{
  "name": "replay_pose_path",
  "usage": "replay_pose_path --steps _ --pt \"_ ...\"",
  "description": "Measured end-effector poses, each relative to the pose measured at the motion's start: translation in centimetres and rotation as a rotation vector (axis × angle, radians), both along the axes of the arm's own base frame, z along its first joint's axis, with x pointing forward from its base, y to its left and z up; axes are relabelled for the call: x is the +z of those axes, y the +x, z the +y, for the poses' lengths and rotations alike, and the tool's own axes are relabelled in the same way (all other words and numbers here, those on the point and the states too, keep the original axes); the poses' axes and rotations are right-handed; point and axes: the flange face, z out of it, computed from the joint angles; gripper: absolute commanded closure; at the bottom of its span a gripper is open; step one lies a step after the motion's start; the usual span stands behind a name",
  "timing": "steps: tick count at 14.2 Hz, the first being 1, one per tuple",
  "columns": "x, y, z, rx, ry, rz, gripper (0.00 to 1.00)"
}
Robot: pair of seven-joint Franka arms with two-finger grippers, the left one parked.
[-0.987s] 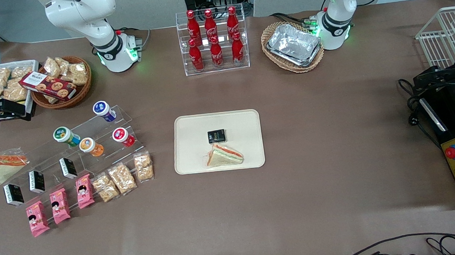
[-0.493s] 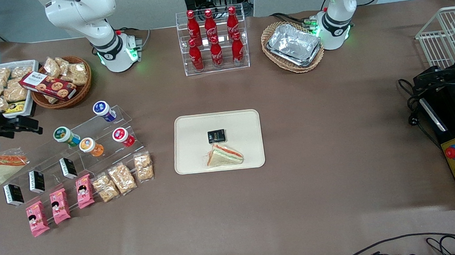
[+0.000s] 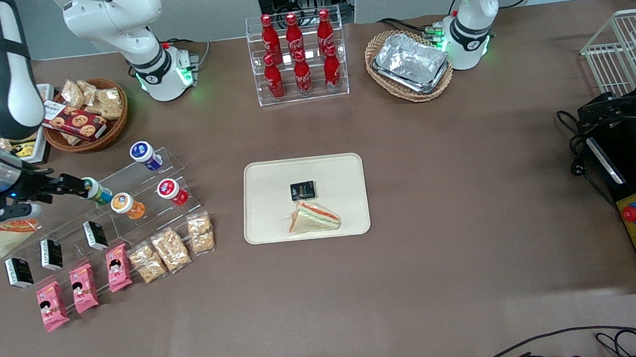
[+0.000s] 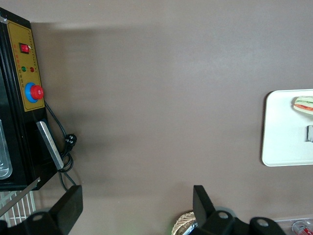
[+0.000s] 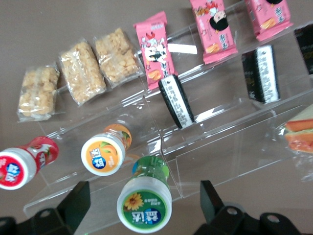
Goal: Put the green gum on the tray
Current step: 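Lower the right gripper onto the green-lidded yogurt cup on the stand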
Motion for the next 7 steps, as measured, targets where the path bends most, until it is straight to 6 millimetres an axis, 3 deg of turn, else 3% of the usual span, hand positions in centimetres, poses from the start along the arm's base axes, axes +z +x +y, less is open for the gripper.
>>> replay_pose_path --steps 3,7 --pt "-2.3 -1.3 0.3 0.002 0.007 0.008 0.00" --pt "-3.6 -2.2 0.5 0.004 0.012 0.011 0.03"
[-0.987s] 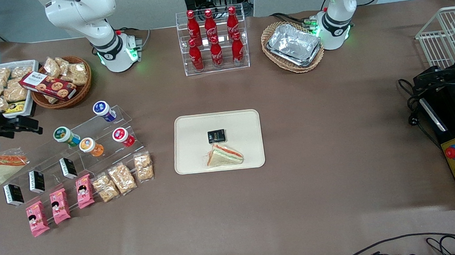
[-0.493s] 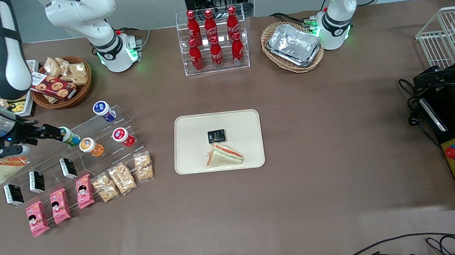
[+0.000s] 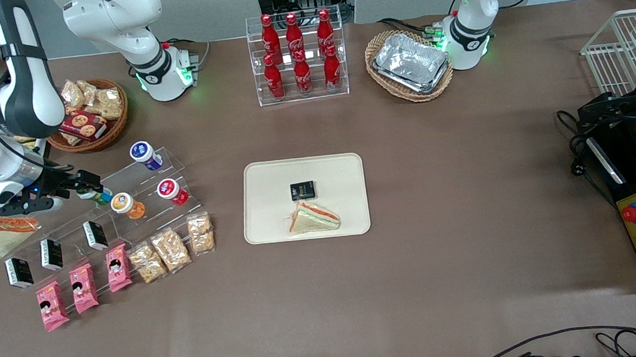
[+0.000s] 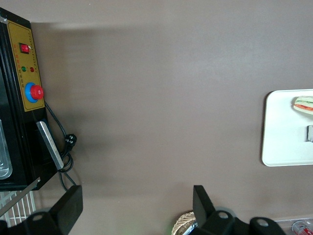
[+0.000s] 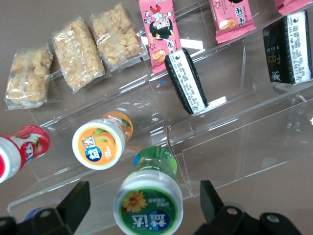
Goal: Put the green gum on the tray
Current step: 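Lower the right gripper onto the green-lidded yogurt cup on the stand, then close the right gripper on the green-lidded cup and lift it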
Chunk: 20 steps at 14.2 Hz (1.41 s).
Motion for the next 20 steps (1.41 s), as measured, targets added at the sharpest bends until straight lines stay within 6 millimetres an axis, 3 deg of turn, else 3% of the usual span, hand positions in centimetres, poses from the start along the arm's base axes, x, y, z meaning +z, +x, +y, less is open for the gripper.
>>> replay_pose_path --steps 1,3,7,10,14,20 --pt "-0.2 -0.1 0.0 0.001 0.000 0.000 0.12" --pt "-0.6 -0.2 0.1 0.002 -0.001 -0.006 0.43" --pt "-0.8 -0.2 0.2 0.042 -0.001 -0.012 0.82" --pt "-0.6 -0.3 0.2 0.056 0.000 -0.016 0.92" --pt "0.2 -0.2 0.2 0.074 0.006 -0.016 0.94" --pt "6.5 1.5 0.5 0.093 0.012 -0.006 0.95"
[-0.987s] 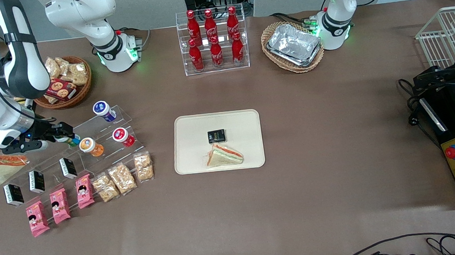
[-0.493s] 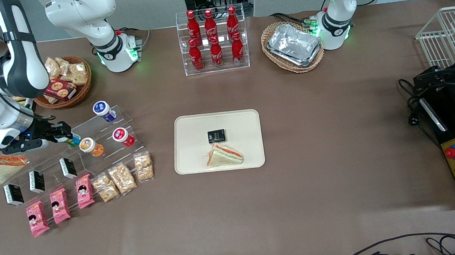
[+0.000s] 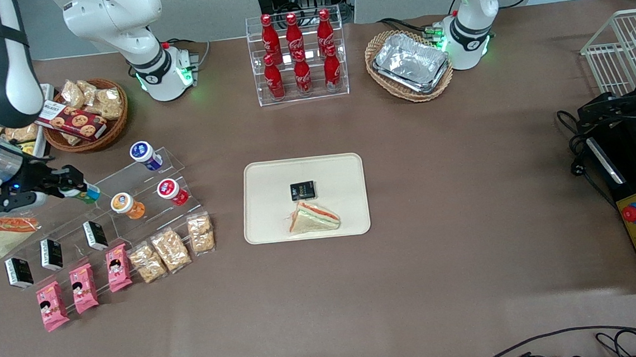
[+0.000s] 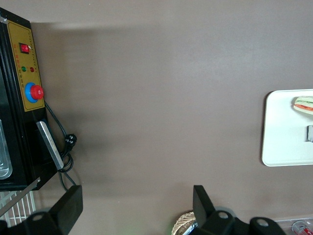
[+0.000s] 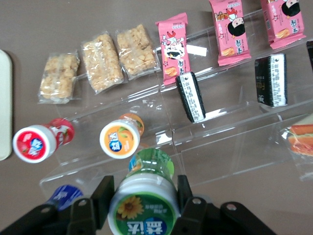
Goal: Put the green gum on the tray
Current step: 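Close the right gripper on the green-lidded cup and lift it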
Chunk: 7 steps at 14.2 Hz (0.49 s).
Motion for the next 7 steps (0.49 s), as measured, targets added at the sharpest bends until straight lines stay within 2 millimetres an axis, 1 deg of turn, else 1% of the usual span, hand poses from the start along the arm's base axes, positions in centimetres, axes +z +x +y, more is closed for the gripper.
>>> replay_pose_path --steps 5,7 --pt "8.0 0.9 0.5 0.019 0.005 0.039 0.95" --pt "10.6 1.0 0.9 0.025 0.004 0.048 0.95"
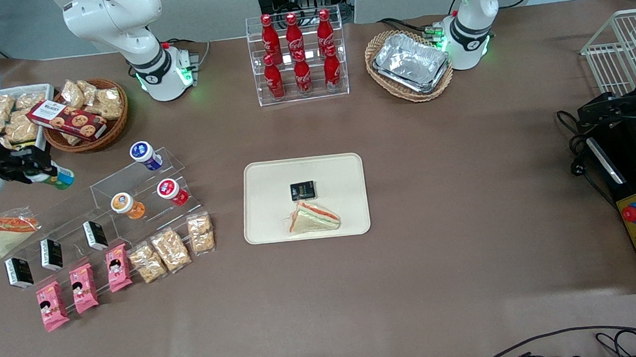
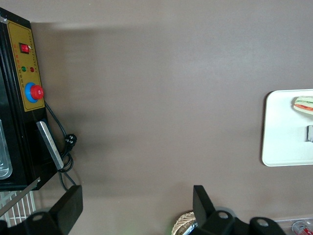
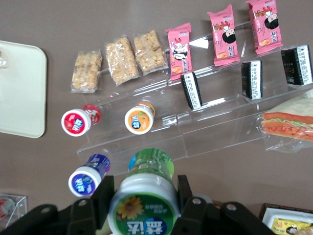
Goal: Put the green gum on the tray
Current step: 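Close the right gripper on the green-lidded cup and lift it, then carry the green-lidded cup with the right gripper over the cream tray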
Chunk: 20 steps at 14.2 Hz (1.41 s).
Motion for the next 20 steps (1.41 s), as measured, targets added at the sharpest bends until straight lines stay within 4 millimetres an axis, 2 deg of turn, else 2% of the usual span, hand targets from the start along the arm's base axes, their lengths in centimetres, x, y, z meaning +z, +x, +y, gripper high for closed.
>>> replay_pose_path --steps 4,6,7,10,13,16,20 --pt "4.5 0.5 2.4 -0.012 -0.002 0.019 0.95" --pt "5.1 0.9 4.6 -0.046 0.005 0.032 0.95" --pt "5.1 1.2 6.5 -0.068 0.000 0.038 0.95" --pt "4.3 1.4 14.3 -0.133 -0.033 0.063 0.95" --pt "2.5 1.7 20.6 -0.173 -0.046 0.064 0.95" --pt "-1.4 2.4 23.9 -0.211 -0.026 0.051 0.95" --pt "-6.6 2.0 28.8 -0.254 -0.011 0.012 0.95"
